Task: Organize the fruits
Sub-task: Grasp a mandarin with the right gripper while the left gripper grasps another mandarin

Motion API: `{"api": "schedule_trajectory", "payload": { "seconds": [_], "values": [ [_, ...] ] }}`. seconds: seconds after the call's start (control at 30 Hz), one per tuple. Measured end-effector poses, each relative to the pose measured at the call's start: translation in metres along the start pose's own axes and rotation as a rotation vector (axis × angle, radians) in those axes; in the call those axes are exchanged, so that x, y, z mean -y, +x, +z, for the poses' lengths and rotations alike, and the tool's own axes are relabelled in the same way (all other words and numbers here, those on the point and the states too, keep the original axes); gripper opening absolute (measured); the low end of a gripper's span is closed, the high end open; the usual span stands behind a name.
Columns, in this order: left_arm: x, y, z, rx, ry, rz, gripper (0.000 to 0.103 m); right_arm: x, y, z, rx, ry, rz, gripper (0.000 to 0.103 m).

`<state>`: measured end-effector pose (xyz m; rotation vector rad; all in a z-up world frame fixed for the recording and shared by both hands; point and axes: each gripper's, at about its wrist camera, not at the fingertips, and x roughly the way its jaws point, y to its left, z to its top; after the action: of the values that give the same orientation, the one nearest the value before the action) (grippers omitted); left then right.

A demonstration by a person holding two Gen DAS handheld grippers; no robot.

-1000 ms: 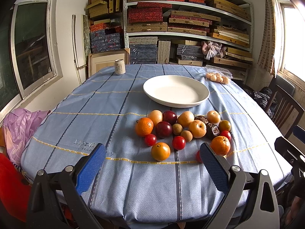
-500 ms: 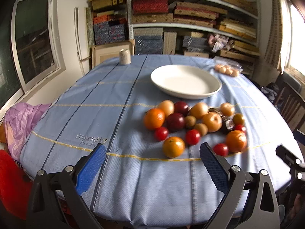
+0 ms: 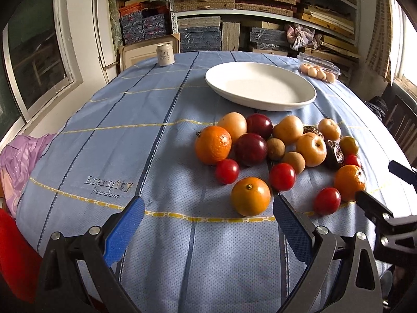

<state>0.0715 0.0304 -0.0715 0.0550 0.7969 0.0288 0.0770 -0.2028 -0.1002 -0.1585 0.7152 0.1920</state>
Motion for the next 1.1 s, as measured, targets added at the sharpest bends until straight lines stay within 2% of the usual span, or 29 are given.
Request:
{"api": "schedule_trajectory", "payload": {
  "seconds": [0.03,0.07,0.33,0.37,0.4,0.43,0.57,0.67,0.87,1.0,1.03,1.1],
  "values": [
    [0.0,0.002,0.0,-0.004,0.002,0.001,0.099,-0.004,0.007,0.003,-0.009,-0.007,-0.002,0.078],
    [0.0,0.003,0.001,-0.008,0.0,0.001,0.099,-0.005,0.011,0.006,-0.022,-0.01,0.013,0.075],
    [0.0,0.007,0.003,-0.019,0.002,-0.007,0.099,-0.018,0.029,0.011,-0.063,-0.041,0.026,0.075],
    [0.001,0.007,0.003,-0.021,0.006,-0.007,0.099,-0.02,0.031,0.012,-0.066,-0.044,0.029,0.066],
    [0.003,0.008,0.003,-0.022,0.01,-0.009,0.099,-0.021,0.033,0.011,-0.074,-0.049,0.035,0.052],
    [0.004,0.008,0.003,-0.022,0.012,-0.01,0.099,-0.022,0.032,0.011,-0.066,-0.054,0.035,0.046],
    [0.007,0.01,0.003,-0.027,0.016,-0.017,0.099,-0.02,0.028,0.008,-0.061,-0.032,0.059,0.046],
    [0.012,0.01,0.002,-0.025,0.027,-0.033,0.099,-0.013,0.018,0.006,-0.025,-0.01,0.061,0.046],
    [0.038,0.011,0.001,-0.011,0.096,-0.124,0.099,0.0,0.008,0.002,-0.006,0.025,0.059,0.046],
    [0.048,0.016,-0.001,-0.01,0.118,-0.146,0.099,0.006,0.01,-0.003,-0.017,0.045,0.067,0.046],
    [0.048,0.018,0.0,-0.011,0.112,-0.15,0.098,0.006,0.011,-0.004,-0.016,0.046,0.069,0.046],
    [0.047,0.018,-0.002,-0.011,0.097,-0.155,0.087,0.007,0.011,-0.005,-0.014,0.048,0.074,0.046]
  ]
}}
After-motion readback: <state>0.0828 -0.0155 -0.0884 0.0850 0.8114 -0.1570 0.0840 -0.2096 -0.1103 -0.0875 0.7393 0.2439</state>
